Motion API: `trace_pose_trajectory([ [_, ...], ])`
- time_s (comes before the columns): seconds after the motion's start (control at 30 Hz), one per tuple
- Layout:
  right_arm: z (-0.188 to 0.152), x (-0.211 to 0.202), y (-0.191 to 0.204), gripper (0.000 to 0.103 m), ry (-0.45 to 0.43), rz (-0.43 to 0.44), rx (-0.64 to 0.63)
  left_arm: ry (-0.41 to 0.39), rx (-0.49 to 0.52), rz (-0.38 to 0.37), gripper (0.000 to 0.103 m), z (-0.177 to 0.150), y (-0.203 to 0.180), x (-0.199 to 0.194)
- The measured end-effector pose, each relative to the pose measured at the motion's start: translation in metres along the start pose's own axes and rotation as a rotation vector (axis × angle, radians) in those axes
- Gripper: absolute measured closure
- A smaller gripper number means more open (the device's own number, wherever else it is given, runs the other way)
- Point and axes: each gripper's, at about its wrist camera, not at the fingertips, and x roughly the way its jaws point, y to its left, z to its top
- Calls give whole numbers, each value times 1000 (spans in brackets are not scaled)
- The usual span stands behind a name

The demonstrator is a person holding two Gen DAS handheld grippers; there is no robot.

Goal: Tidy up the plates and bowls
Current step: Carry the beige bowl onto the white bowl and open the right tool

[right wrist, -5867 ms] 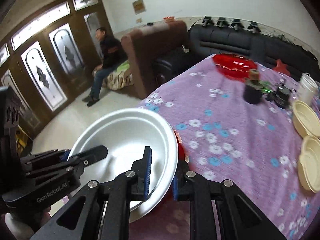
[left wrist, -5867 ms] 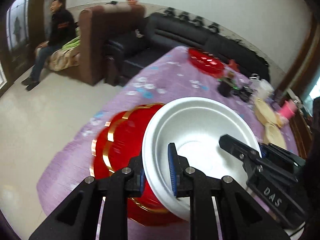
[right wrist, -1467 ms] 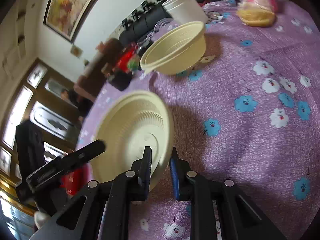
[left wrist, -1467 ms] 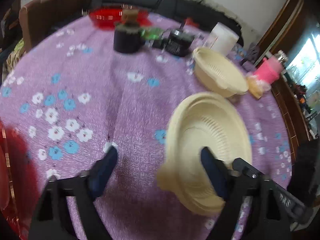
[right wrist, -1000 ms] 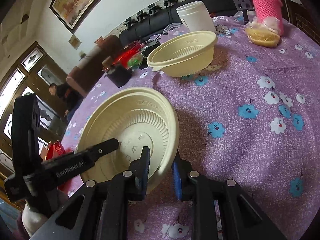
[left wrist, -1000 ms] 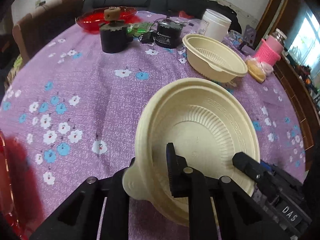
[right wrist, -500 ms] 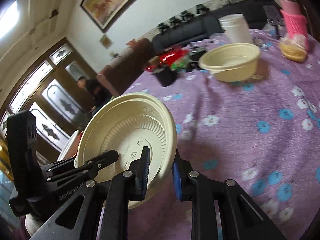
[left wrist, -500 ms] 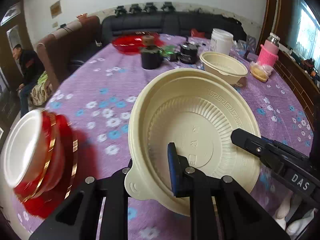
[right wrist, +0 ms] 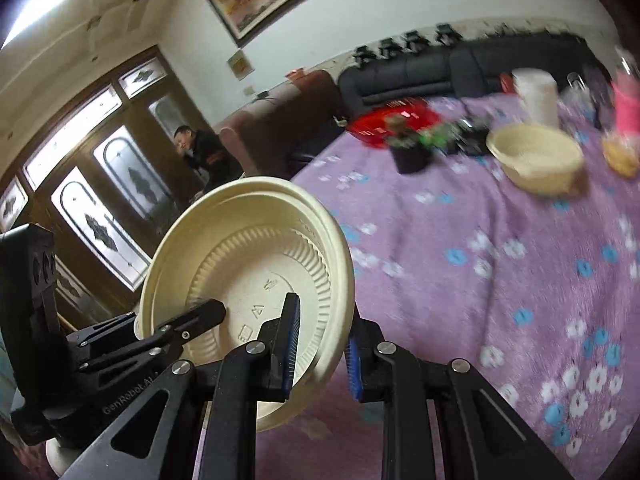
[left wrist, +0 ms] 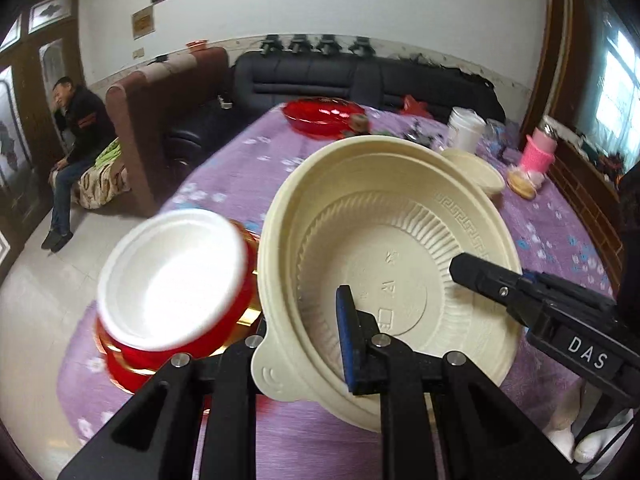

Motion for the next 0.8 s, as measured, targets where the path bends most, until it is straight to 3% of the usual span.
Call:
trace_pose_trajectory([
  [0.3,37,57,98,79,47,5,-141,-45,-73,142,85,33,90,-23],
  [0.53,33,112,119,79,131,-27,-140,28,-92,194,81,27,131,10],
  [0.8,28,138,120,79,167,-82,-147,74,-106,197,77,21,141,32],
])
